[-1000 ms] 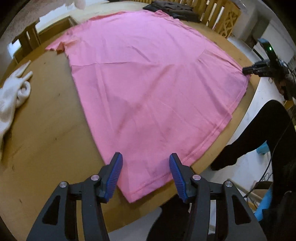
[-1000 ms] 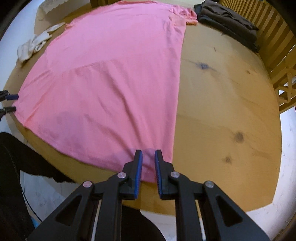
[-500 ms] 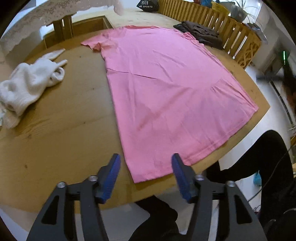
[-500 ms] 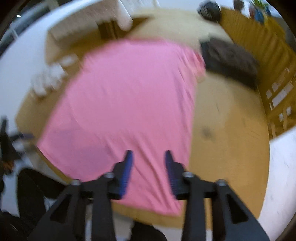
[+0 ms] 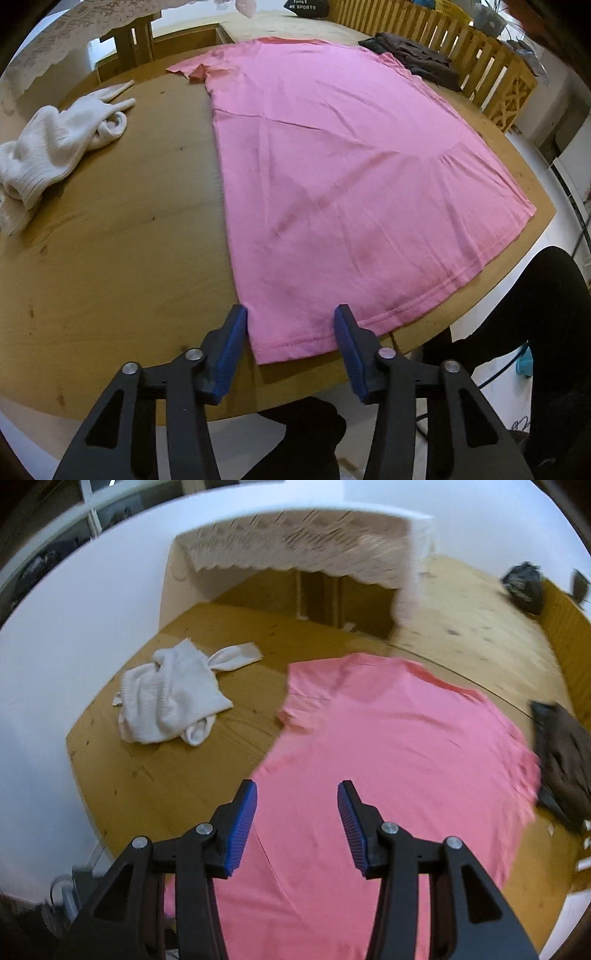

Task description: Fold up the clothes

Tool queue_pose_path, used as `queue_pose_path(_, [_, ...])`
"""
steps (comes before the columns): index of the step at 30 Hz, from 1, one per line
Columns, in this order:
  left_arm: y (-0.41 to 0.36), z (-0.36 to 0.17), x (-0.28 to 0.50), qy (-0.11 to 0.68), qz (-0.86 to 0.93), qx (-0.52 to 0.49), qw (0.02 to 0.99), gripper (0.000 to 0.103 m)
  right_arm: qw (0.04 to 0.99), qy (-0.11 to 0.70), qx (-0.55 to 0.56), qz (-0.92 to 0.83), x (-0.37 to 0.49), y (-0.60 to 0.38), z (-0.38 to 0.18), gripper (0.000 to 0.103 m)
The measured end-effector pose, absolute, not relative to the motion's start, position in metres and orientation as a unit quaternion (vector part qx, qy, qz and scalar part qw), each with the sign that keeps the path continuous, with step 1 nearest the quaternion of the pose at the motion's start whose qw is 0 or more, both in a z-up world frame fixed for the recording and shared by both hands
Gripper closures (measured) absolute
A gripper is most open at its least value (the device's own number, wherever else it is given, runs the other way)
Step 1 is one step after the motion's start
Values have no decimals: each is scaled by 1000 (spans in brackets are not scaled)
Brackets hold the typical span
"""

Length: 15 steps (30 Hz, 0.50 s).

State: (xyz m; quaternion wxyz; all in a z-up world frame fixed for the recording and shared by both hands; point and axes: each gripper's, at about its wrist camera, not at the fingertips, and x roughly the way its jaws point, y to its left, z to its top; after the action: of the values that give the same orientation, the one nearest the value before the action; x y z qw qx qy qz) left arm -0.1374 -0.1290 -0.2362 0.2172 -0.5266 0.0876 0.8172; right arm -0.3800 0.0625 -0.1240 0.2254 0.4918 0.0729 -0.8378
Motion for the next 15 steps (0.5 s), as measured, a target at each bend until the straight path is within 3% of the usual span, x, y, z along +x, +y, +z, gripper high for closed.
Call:
queue_pose_path(3, [-138, -237, -141, 37, 815, -533, 223, 101, 213, 72, 508, -831, -428, 24, -141, 58])
queue_pose_path(6, [-146, -239, -144, -13, 810, -535, 240, 102, 195, 57, 532, -822, -487, -14, -169, 58])
queue_pose_path(15, [-146, -237, -150, -39, 810, -517, 273, 102, 137, 73, 591, -792, -601, -89, -257, 58])
